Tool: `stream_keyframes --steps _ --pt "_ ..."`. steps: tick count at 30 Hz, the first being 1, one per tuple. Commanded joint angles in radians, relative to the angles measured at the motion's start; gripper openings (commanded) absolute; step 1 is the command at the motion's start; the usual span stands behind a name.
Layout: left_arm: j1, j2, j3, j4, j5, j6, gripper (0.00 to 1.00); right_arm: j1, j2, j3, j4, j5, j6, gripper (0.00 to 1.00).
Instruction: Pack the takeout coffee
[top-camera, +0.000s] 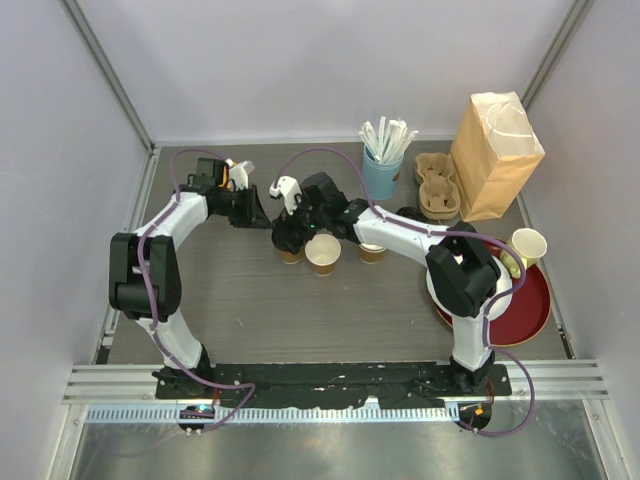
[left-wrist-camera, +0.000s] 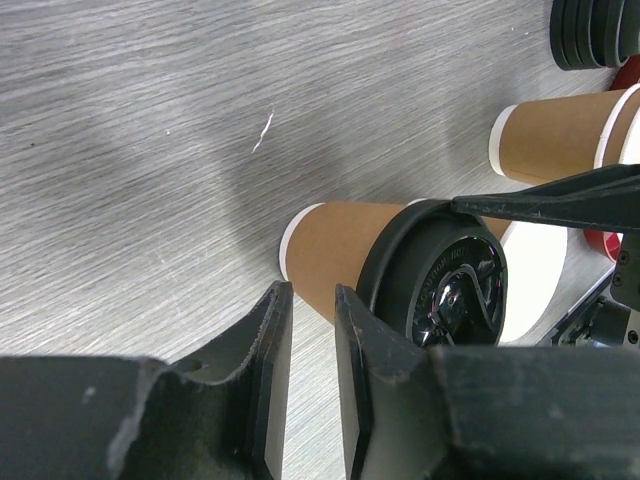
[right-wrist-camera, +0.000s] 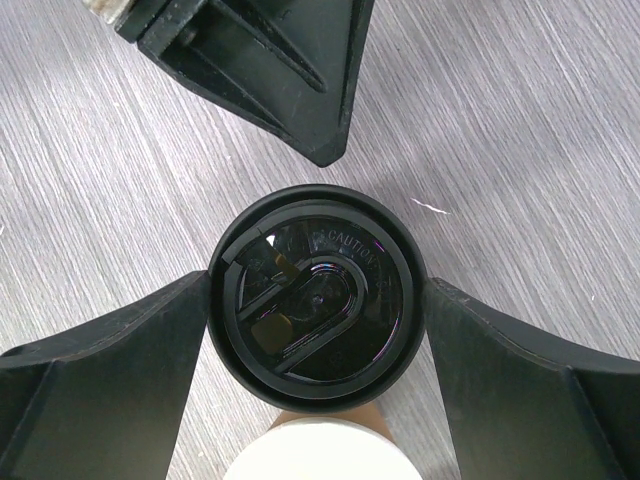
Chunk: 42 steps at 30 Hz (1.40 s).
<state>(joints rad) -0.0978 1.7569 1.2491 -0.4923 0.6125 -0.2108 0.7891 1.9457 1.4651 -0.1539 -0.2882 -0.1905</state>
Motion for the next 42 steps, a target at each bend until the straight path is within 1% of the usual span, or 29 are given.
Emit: stream_keyframes --steps 1,3,4,6,7,9,12,16,20,22,26,33,37,40,42 --pt "0.001 -0.046 0.044 -0.015 0.024 0.022 0.3 0.007 -0.004 0.023 -0.095 -0.016 0.025 0.92" --pt "0.001 -0.056 0.047 -0.025 0.036 0.03 0.34 0.006 -0.007 0.02 -0.095 -0.014 0.025 0.92" --pt "0.001 -0.071 0.046 -0.028 0.041 0.033 0.39 0.009 -0.007 0.017 -0.093 -0.012 0.023 0.92" --pt "0.001 -0.088 0.042 -0.028 0.061 0.031 0.46 0.009 -0.005 0.008 -0.084 -0.016 0.017 0.92" --pt "0.001 -0.096 0.042 -0.026 0.064 0.031 0.51 0.012 -0.005 0.006 -0.084 -0.006 0.016 0.92" --pt "-0.002 -0.12 0.033 -0.017 0.076 0.021 0.58 0.016 -0.007 0.008 -0.082 0.0 0.008 0.92" --pt "-0.031 -0.139 -0.002 0.009 0.07 0.013 0.61 0.027 -0.01 0.009 -0.069 0.024 -0.009 0.92" --pt "-0.074 -0.114 -0.036 0.008 0.029 0.022 0.61 0.036 -0.017 0.008 -0.056 0.05 -0.02 0.92" --pt "-0.079 -0.076 -0.054 0.003 -0.023 0.04 0.55 0.041 -0.047 -0.015 -0.01 0.078 -0.02 0.92" --pt "-0.089 -0.065 -0.057 -0.006 -0.028 0.057 0.53 0.039 -0.059 -0.02 0.0 0.09 -0.018 0.92" --pt "-0.117 -0.074 -0.062 -0.009 -0.046 0.079 0.53 0.039 -0.073 -0.026 0.01 0.092 -0.029 0.92" --pt "-0.117 -0.097 -0.033 -0.014 -0.086 0.088 0.52 0.041 -0.106 -0.012 0.004 0.078 -0.052 0.93" --pt "-0.117 -0.099 -0.019 -0.018 -0.088 0.091 0.52 0.036 -0.134 -0.02 0.001 0.052 -0.069 0.97" --pt "-0.117 -0.094 -0.007 -0.028 -0.091 0.102 0.52 0.025 -0.145 -0.022 -0.001 -0.015 -0.07 0.98" --pt "-0.117 -0.094 0.001 -0.031 -0.092 0.111 0.52 0.003 -0.157 -0.022 -0.009 -0.092 -0.084 0.98"
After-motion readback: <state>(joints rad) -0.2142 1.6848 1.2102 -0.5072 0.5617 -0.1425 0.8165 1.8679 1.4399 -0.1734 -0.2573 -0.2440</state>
